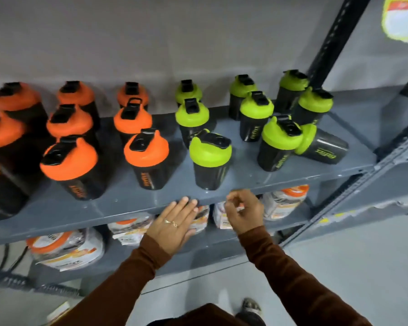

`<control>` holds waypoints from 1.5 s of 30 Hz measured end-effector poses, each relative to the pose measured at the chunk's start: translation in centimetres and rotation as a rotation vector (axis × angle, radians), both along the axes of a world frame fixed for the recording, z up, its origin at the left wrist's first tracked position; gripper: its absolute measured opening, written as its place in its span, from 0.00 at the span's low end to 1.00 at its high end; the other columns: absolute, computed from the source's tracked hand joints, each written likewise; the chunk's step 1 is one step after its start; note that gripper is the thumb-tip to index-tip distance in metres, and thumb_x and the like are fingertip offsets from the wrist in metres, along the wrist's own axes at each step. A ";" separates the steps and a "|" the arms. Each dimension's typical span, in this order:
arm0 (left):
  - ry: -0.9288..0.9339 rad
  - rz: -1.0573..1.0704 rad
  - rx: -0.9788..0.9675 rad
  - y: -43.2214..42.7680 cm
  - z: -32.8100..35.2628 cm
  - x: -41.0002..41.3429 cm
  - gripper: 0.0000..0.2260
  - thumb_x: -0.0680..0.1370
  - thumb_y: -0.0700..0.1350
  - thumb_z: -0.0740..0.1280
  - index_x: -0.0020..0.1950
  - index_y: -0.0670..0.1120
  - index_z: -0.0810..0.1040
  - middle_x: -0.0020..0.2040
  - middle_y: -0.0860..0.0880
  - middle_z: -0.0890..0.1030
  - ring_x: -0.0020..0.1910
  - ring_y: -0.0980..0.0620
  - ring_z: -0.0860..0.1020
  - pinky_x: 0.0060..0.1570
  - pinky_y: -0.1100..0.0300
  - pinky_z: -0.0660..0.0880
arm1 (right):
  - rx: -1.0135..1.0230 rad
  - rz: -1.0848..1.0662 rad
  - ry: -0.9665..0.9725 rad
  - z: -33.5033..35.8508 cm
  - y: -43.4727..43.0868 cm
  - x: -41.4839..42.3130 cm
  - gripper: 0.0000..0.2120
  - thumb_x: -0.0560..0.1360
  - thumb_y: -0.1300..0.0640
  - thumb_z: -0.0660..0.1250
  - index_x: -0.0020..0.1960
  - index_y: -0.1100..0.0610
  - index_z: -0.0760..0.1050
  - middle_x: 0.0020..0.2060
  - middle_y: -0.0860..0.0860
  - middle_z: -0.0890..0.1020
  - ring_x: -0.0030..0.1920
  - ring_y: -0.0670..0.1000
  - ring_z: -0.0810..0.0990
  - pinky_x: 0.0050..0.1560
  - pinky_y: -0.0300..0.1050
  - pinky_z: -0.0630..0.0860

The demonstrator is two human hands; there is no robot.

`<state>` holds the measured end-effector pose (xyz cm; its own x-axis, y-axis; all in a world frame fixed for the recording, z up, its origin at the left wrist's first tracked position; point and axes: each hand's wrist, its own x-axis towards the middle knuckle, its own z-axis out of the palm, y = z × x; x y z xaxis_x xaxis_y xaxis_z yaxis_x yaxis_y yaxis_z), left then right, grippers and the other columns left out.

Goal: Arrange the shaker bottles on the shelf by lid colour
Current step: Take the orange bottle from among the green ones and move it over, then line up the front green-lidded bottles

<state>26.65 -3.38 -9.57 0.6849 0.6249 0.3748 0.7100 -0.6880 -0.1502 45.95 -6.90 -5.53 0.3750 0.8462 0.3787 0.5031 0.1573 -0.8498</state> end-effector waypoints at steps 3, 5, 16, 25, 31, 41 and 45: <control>0.011 -0.087 -0.017 0.7 1.2 6.3 0.19 0.79 0.53 0.50 0.63 0.43 0.67 0.61 0.47 0.78 0.64 0.48 0.70 0.70 0.56 0.50 | 0.079 -0.147 -0.112 0.7 0.3 5.7 0.06 0.63 0.56 0.60 0.41 0.53 0.69 0.35 0.54 0.74 0.36 0.51 0.73 0.39 0.43 0.69; 0.033 -0.079 -0.083 1.0 2.1 10.5 0.23 0.74 0.55 0.54 0.63 0.42 0.66 0.60 0.46 0.79 0.61 0.48 0.75 0.70 0.57 0.49 | 0.122 -0.260 -0.166 1.8 0.6 9.7 0.11 0.62 0.56 0.60 0.45 0.56 0.69 0.39 0.61 0.77 0.40 0.53 0.71 0.44 0.43 0.67; 0.054 0.292 -0.353 3.1 3.6 20.3 0.38 0.67 0.66 0.49 0.57 0.37 0.76 0.54 0.41 0.82 0.54 0.43 0.80 0.56 0.50 0.74 | -0.329 -0.271 -0.760 4.9 5.9 23.3 0.44 0.57 0.62 0.74 0.69 0.65 0.60 0.68 0.67 0.66 0.71 0.71 0.55 0.70 0.68 0.49; 0.071 0.412 -0.354 2.8 3.2 20.7 0.42 0.73 0.66 0.35 0.56 0.40 0.77 0.55 0.42 0.82 0.53 0.44 0.81 0.49 0.49 0.77 | -0.191 -0.232 -0.805 3.7 7.2 26.2 0.39 0.57 0.61 0.78 0.64 0.66 0.67 0.60 0.66 0.75 0.61 0.67 0.72 0.65 0.64 0.63; 0.031 0.455 -0.331 2.5 3.4 21.1 0.45 0.69 0.71 0.35 0.66 0.39 0.69 0.65 0.40 0.74 0.64 0.42 0.73 0.63 0.49 0.66 | -0.009 -0.106 -0.147 3.8 6.5 28.0 0.38 0.62 0.56 0.77 0.66 0.61 0.64 0.62 0.58 0.73 0.62 0.58 0.72 0.66 0.51 0.67; -0.230 0.508 -0.497 1.6 5.5 22.1 0.52 0.60 0.77 0.36 0.73 0.44 0.55 0.74 0.43 0.60 0.73 0.46 0.59 0.71 0.54 0.54 | -0.041 -0.107 0.298 2.9 5.8 28.3 0.40 0.63 0.61 0.77 0.68 0.62 0.59 0.64 0.57 0.71 0.62 0.51 0.72 0.62 0.33 0.66; -0.876 0.506 -0.655 2.6 6.0 25.1 0.44 0.64 0.57 0.74 0.72 0.44 0.57 0.71 0.43 0.66 0.69 0.46 0.65 0.70 0.51 0.62 | -0.096 -0.105 0.232 2.3 5.9 28.7 0.48 0.58 0.60 0.80 0.70 0.59 0.56 0.67 0.58 0.69 0.65 0.53 0.70 0.68 0.46 0.65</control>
